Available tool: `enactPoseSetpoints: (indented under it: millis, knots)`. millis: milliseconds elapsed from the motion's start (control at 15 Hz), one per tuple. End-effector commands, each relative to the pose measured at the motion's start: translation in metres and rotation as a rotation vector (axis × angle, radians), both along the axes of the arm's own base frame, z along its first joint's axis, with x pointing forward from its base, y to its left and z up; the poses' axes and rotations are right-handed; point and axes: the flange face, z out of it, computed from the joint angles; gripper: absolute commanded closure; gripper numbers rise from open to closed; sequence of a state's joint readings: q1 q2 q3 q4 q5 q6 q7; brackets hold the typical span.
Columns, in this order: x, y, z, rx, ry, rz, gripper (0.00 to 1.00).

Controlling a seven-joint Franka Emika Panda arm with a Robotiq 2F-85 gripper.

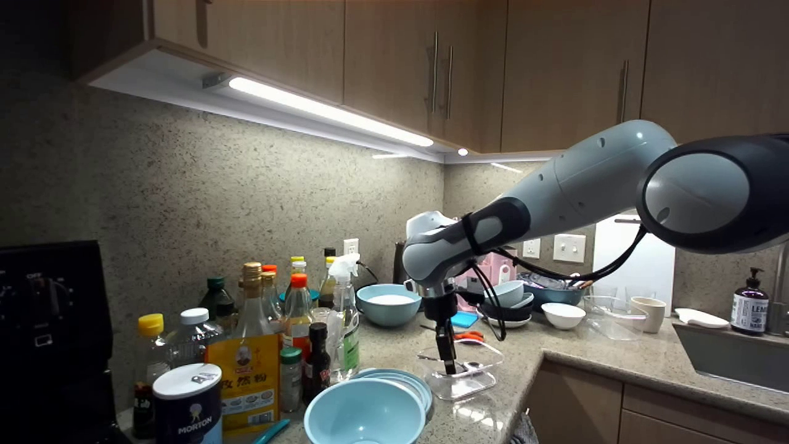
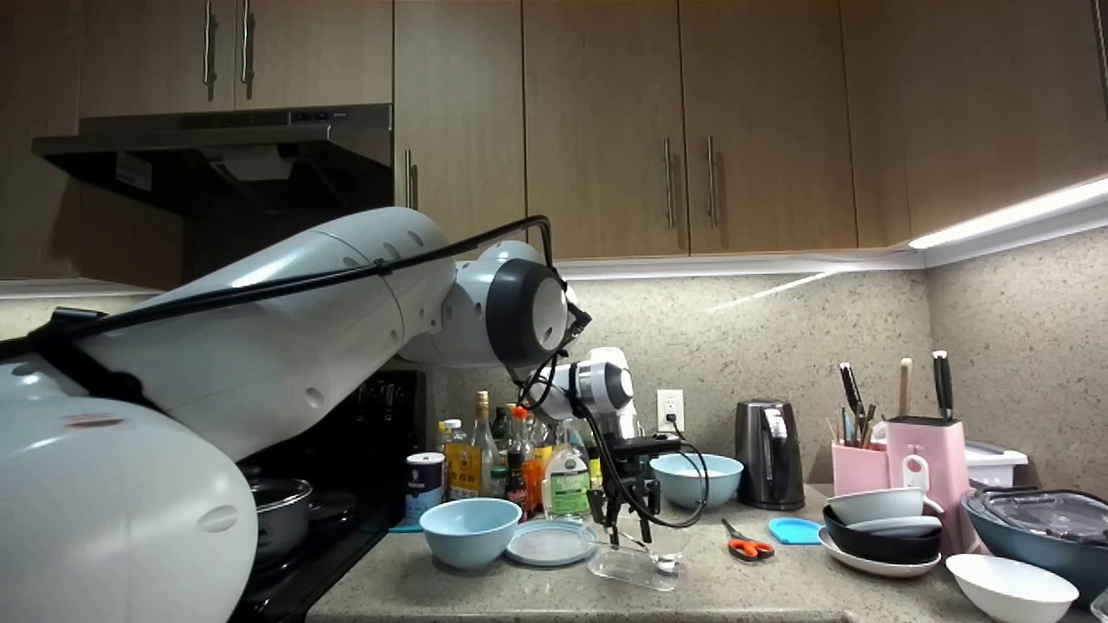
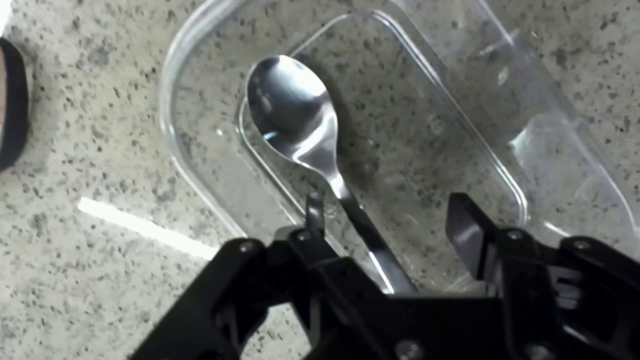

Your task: Put the spoon in the blue bowl

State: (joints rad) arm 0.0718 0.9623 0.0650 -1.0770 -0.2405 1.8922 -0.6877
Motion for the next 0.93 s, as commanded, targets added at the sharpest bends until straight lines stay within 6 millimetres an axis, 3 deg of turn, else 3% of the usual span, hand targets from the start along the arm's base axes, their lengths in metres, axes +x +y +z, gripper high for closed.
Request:
enactPoseSetpoints:
  millis: [0,67,133,200,267,600,800,867]
  knots:
    - [-0.001,0.020,0.009,-0.005,0.003,0.071,0.04]
    - [-0.001,0.024,0.007,-0.002,0.009,0.079,0.01]
    - [-0.001,0.026,0.005,-0.002,0.014,0.078,0.24]
    - [-0.001,0.026,0.003,-0.004,0.023,0.077,0.37]
    - [-0.001,0.024,0.001,-0.005,0.031,0.069,0.38]
    - [-0.001,0.008,-0.002,-0.006,0.059,0.038,0.73]
    - [0.002,0.001,0.002,-0.021,0.040,0.013,0.91]
    - [0.003,-0.001,0.005,-0.026,0.030,0.003,0.92]
